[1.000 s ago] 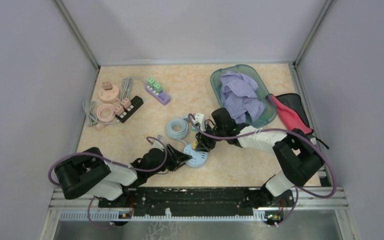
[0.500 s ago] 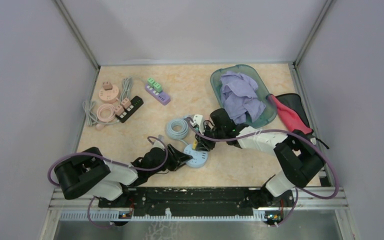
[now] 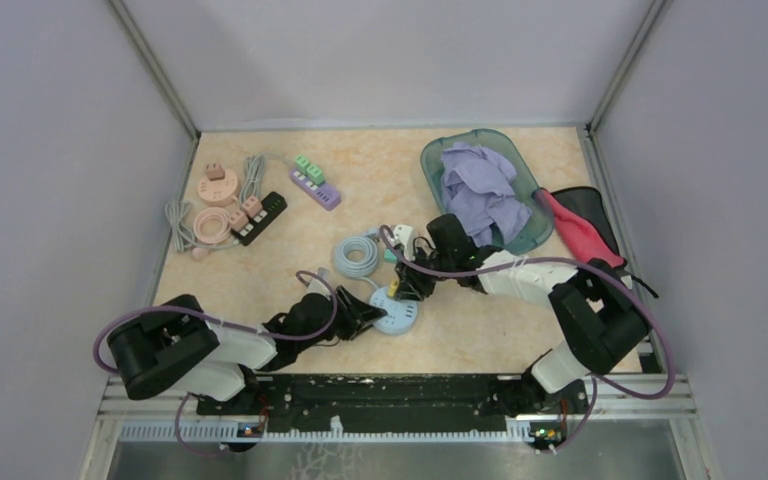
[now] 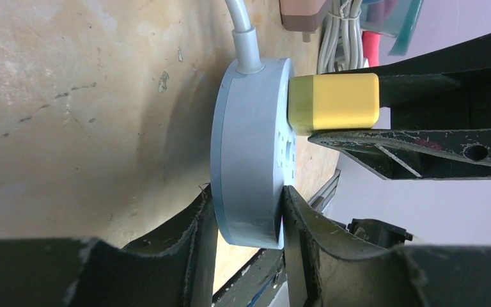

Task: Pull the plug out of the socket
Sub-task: Remove the plug from the socket.

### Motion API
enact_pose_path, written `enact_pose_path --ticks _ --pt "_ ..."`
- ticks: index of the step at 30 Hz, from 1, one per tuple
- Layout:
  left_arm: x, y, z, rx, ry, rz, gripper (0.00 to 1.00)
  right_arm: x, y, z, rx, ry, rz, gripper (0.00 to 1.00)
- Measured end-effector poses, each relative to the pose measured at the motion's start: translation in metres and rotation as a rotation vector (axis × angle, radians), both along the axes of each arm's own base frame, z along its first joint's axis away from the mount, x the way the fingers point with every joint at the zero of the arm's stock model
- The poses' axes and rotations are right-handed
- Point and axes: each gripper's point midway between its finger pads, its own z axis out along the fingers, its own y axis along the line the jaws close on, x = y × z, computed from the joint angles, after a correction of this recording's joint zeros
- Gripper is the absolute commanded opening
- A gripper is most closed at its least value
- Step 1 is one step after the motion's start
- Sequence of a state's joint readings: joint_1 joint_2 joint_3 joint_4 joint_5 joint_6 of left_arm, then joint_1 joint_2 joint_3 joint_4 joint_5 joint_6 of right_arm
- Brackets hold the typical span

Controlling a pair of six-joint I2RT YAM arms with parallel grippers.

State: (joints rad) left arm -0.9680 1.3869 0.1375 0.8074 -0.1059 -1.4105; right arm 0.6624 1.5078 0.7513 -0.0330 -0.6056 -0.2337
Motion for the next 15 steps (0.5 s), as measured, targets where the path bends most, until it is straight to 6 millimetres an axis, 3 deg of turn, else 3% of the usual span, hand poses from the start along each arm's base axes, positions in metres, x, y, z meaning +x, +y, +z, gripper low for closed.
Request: enact_pose_path --ticks 15 --pt "-0.0040 0.0013 -0.0059 0.024 0.007 -0.029 0.00 -0.0072 0.0059 0.0007 -0.032 -0.088 -0.025 0.00"
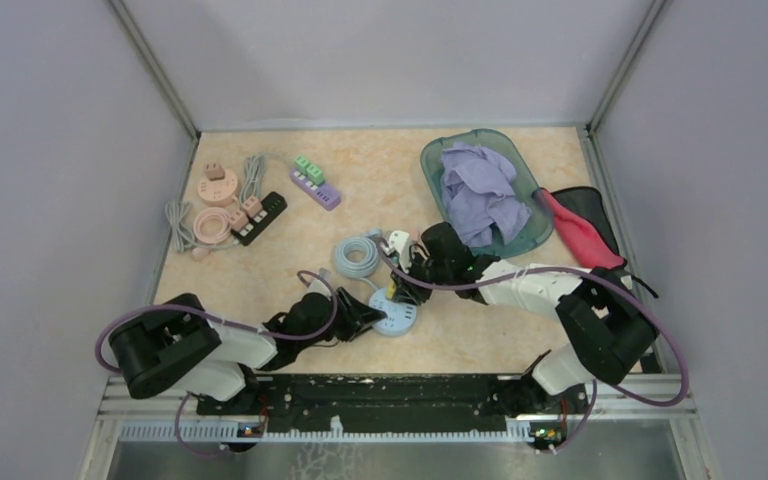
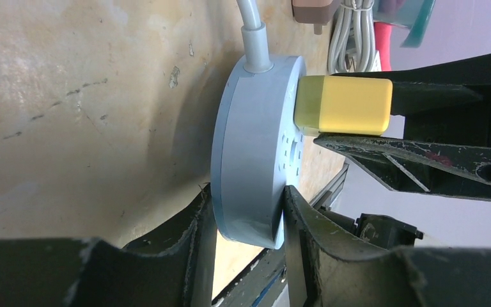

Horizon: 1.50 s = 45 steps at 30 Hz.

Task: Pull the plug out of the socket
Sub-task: Remove the plug from the socket.

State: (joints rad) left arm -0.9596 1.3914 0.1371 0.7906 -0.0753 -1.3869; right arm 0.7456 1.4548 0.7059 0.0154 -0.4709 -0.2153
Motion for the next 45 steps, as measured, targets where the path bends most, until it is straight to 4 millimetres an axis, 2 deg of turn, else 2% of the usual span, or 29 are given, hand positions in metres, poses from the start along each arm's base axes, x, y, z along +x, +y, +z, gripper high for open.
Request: enact_pose_path --ticks 10,18,27,33,42,45 --pt "0.005 -0.001 0.007 -0.022 -0.023 0.014 0.00 0.005 -0.010 0.003 0.052 0.077 -0.022 0.00" --pt "0.000 -0.001 0.007 -0.011 -0.027 -0.014 0.00 -0.005 -0.008 0.005 0.066 0.005 0.025 0.00" --pt "0.001 0.000 0.002 0.008 -0.023 -0.019 0.00 -0.003 -0.007 0.002 0.033 0.015 -0.065 0.00" --pt "0.007 -0.003 0.010 -0.011 -0.045 -0.006 0.00 0.006 -0.016 0.006 0.081 0.086 -0.114 0.00" --pt "0.010 -0.003 0.014 -0.017 -0.058 -0.007 0.00 0.003 -0.014 0.013 0.106 0.056 -0.055 0.00" --pt "0.008 -0.001 0.009 0.003 -0.054 -0.019 0.00 -0.001 -0.010 0.009 0.071 0.022 -0.042 0.00"
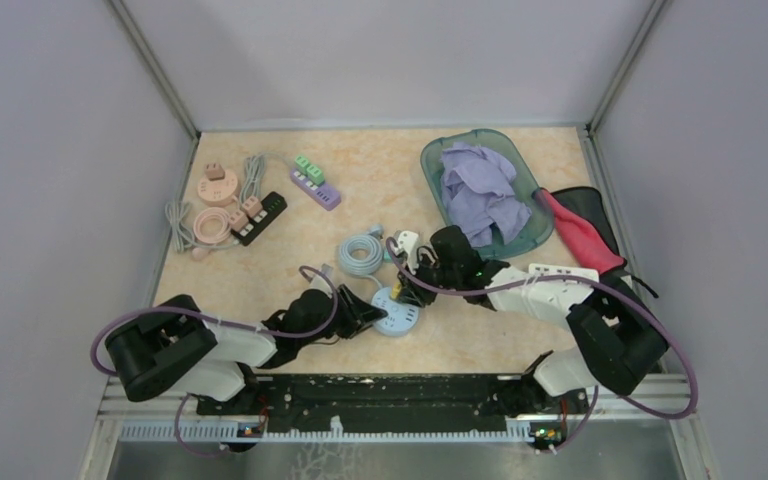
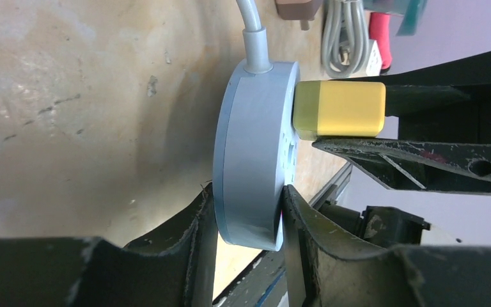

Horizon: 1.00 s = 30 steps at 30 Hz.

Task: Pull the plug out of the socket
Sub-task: Remove the plug from the socket.

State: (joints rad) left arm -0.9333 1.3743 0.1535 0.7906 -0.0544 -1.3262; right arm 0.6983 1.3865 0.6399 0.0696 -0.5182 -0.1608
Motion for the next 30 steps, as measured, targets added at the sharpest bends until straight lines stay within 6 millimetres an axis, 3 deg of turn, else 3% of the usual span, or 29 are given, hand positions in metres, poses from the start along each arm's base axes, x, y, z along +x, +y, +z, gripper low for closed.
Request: enact_pose_path --ticks 9,22,30 --pt "0.000 0.000 -0.006 0.047 0.003 -0.025 0.00 0.000 0.000 -0.005 -0.084 -0.018 -0.051 0.00" --pt "0.006 -0.003 0.007 0.009 -0.027 -0.016 0.00 0.007 -0.007 0.007 0.035 0.039 -0.007 0.00" --pt "0.000 0.001 -0.002 0.031 -0.005 -0.035 0.00 -0.002 0.000 -0.002 0.009 -0.037 0.010 0.00"
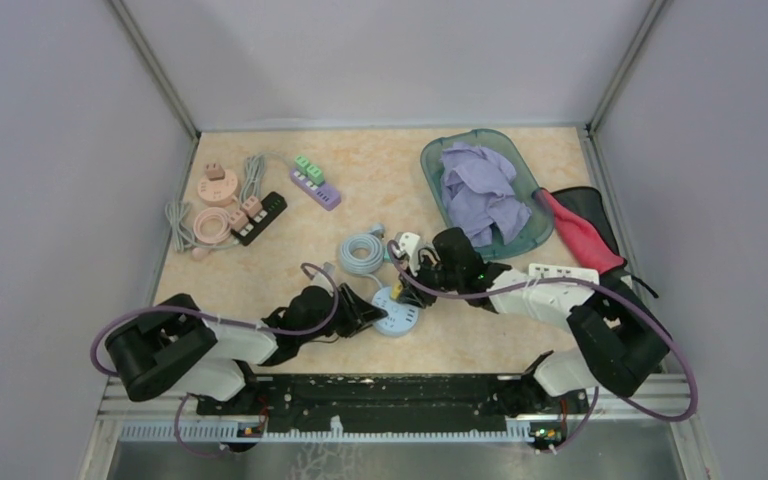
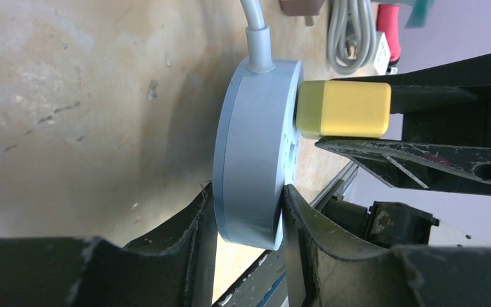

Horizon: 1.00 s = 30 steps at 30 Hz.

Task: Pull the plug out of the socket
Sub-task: Remove the plug from the socket.

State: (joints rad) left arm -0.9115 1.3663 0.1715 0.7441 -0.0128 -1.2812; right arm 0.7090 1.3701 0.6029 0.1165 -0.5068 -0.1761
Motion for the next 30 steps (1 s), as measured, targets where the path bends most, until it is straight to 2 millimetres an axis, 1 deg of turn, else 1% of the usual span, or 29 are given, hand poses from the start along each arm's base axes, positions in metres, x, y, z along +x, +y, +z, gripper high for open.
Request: enact_pose_path --ticks 3,9,14,19,25,27,30 --pt "-0.002 0.000 -0.005 0.009 0.015 -0.009 0.00 0.000 0.003 -0.003 -0.039 0.011 -0.003 0.00" --pt "0.001 -0.001 -0.006 -0.002 0.012 -0.006 0.00 0.003 0.000 -0.003 -0.055 0.026 -0.014 0.00" --pt "0.002 -0.003 0.002 -0.033 -0.009 -0.007 0.00 0.006 -0.008 0.003 0.008 0.087 0.011 0.00" --pt "0.002 -0.001 0.004 -0.040 -0.017 -0.005 0.00 0.005 -0.005 0.006 0.045 0.058 0.044 0.00" --pt "-0.007 0.001 -0.003 -0.011 -0.003 -0.047 0.00 -0.006 -0.001 0.003 -0.033 -0.036 0.148 0.00" --pt "-0.007 0.000 -0.002 -0.008 -0.004 -0.056 0.00 -0.004 0.001 0.007 -0.065 -0.040 0.166 0.00" --pt "-0.002 0.000 -0.001 0.001 -0.014 -0.046 0.00 0.003 0.003 0.008 -0.101 -0.029 0.148 0.00"
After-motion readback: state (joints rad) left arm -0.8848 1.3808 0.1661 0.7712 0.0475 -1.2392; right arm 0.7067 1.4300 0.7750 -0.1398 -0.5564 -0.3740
